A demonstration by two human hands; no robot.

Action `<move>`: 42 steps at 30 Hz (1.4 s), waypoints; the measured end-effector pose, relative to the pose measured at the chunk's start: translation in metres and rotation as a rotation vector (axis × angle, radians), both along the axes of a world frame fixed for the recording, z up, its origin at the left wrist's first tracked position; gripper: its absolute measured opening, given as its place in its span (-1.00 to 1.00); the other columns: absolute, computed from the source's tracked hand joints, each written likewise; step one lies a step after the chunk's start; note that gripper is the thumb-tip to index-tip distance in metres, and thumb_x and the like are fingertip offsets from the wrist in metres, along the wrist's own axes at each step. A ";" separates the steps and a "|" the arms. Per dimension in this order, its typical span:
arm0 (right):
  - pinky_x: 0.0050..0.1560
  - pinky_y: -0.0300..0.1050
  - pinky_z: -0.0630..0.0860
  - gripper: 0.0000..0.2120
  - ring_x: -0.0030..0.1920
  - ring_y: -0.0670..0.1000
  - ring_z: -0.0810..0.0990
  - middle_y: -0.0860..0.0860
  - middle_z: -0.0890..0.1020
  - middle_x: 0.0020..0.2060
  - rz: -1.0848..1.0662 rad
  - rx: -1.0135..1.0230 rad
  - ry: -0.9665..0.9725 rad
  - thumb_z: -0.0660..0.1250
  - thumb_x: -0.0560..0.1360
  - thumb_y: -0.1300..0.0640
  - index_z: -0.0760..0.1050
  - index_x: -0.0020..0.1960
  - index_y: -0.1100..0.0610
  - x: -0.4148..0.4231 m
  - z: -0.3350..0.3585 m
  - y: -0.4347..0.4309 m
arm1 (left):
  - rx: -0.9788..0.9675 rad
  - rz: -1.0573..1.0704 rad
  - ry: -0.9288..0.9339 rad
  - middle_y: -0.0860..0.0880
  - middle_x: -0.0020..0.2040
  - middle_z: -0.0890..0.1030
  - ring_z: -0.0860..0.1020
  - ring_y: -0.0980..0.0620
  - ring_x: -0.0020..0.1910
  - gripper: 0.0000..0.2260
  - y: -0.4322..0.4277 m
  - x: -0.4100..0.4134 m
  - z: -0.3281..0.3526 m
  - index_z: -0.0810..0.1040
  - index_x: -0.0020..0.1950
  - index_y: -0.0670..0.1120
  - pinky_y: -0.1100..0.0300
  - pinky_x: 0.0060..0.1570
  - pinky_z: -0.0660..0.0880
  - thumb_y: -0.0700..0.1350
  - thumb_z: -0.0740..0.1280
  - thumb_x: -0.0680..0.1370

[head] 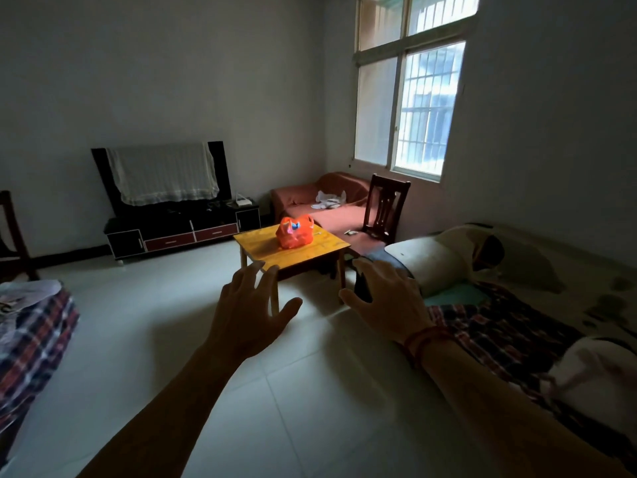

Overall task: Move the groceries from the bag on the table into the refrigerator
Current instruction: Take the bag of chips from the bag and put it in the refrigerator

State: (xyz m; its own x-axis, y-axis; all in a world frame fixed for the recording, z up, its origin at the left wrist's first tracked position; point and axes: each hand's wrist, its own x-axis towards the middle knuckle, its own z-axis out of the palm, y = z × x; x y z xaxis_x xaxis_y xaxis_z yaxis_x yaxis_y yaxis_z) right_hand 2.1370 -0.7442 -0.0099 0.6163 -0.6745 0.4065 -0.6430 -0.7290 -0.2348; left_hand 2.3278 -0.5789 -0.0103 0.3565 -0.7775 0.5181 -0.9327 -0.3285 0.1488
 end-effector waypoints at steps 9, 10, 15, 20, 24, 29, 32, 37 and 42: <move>0.35 0.14 0.32 -0.19 0.39 0.16 0.38 0.06 0.41 0.42 0.038 0.037 0.009 -0.01 0.36 -0.47 0.25 0.51 -0.11 0.105 -0.005 -0.129 | 0.048 0.032 0.013 -0.22 0.43 0.39 0.36 -0.21 0.39 -0.25 -0.143 0.104 -0.021 0.39 0.44 -0.11 -0.13 0.19 0.42 0.40 0.03 0.47; 0.34 0.13 0.31 -0.23 0.39 0.16 0.38 0.07 0.40 0.42 0.033 0.035 0.011 0.07 0.39 -0.45 0.26 0.51 -0.11 0.117 -0.008 -0.145 | 0.048 0.032 0.022 -0.22 0.43 0.39 0.36 -0.22 0.39 -0.24 -0.159 0.117 -0.024 0.39 0.44 -0.11 -0.13 0.19 0.42 0.40 0.03 0.46; 0.34 0.12 0.29 -0.34 0.40 0.18 0.33 0.08 0.33 0.47 -0.003 -0.002 0.087 0.14 0.49 -0.38 0.22 0.51 -0.16 0.189 -0.019 -0.229 | 0.068 0.034 0.034 -0.22 0.48 0.29 0.28 -0.24 0.45 -0.21 -0.241 0.197 -0.041 0.34 0.48 -0.10 -0.17 0.22 0.41 0.42 -0.03 0.46; 0.39 0.17 0.23 -0.32 0.47 0.17 0.24 0.09 0.22 0.53 -0.030 0.060 0.124 0.08 0.47 -0.41 0.15 0.53 -0.20 0.262 -0.021 -0.308 | 0.142 0.065 0.072 -0.16 0.59 0.07 0.08 -0.21 0.54 -0.12 -0.324 0.273 -0.047 0.16 0.56 -0.05 -0.22 0.38 0.24 0.47 -0.13 0.40; 0.41 0.20 0.20 -0.32 0.50 0.19 0.17 0.13 0.14 0.56 -0.041 0.087 0.149 0.15 0.51 -0.36 0.09 0.55 -0.19 0.308 -0.025 -0.360 | 0.170 0.049 0.089 -0.15 0.59 0.03 0.03 -0.19 0.56 -0.11 -0.382 0.319 -0.048 0.12 0.57 -0.04 -0.19 0.40 0.19 0.47 -0.15 0.39; 0.39 0.21 0.22 -0.28 0.49 0.20 0.18 0.15 0.14 0.55 -0.066 0.086 0.135 0.14 0.49 -0.40 0.07 0.56 -0.18 0.355 -0.040 -0.427 | 0.172 0.040 0.106 -0.15 0.58 0.12 0.11 -0.20 0.54 -0.14 -0.446 0.365 -0.061 0.19 0.55 -0.03 -0.19 0.41 0.21 0.47 -0.11 0.41; 0.38 0.23 0.23 -0.18 0.49 0.20 0.17 0.13 0.13 0.56 -0.066 0.088 0.149 -0.06 0.37 -0.49 0.04 0.56 -0.20 0.380 -0.052 -0.470 | 0.177 0.044 0.107 -0.16 0.57 0.15 0.13 -0.21 0.53 -0.14 -0.486 0.392 -0.068 0.21 0.55 -0.04 -0.20 0.40 0.21 0.47 -0.09 0.42; 0.41 0.23 0.23 -0.10 0.52 0.21 0.15 0.13 0.10 0.57 -0.039 0.080 0.145 -0.21 0.27 -0.52 0.01 0.56 -0.22 0.421 -0.070 -0.558 | 0.203 0.064 0.101 -0.15 0.58 0.12 0.09 -0.19 0.54 -0.10 -0.565 0.435 -0.080 0.15 0.57 -0.05 -0.16 0.42 0.18 0.49 -0.13 0.40; 0.40 0.24 0.20 -0.18 0.53 0.23 0.12 0.13 0.07 0.58 0.002 0.092 0.188 -0.08 0.37 -0.51 -0.01 0.56 -0.23 0.466 -0.083 -0.656 | 0.226 0.111 0.118 -0.16 0.59 0.06 0.04 -0.21 0.55 -0.11 -0.649 0.473 -0.087 0.11 0.58 -0.04 -0.14 0.44 0.13 0.47 -0.13 0.39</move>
State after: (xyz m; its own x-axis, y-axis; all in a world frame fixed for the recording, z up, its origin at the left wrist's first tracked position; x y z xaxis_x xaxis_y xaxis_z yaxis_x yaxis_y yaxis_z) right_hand 2.6027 -1.4005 -0.0924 0.6767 -0.7022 0.2213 -0.6805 -0.7113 -0.1761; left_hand 2.8004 -1.2281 -0.0971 0.4937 -0.8214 0.2856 -0.8696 -0.4652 0.1655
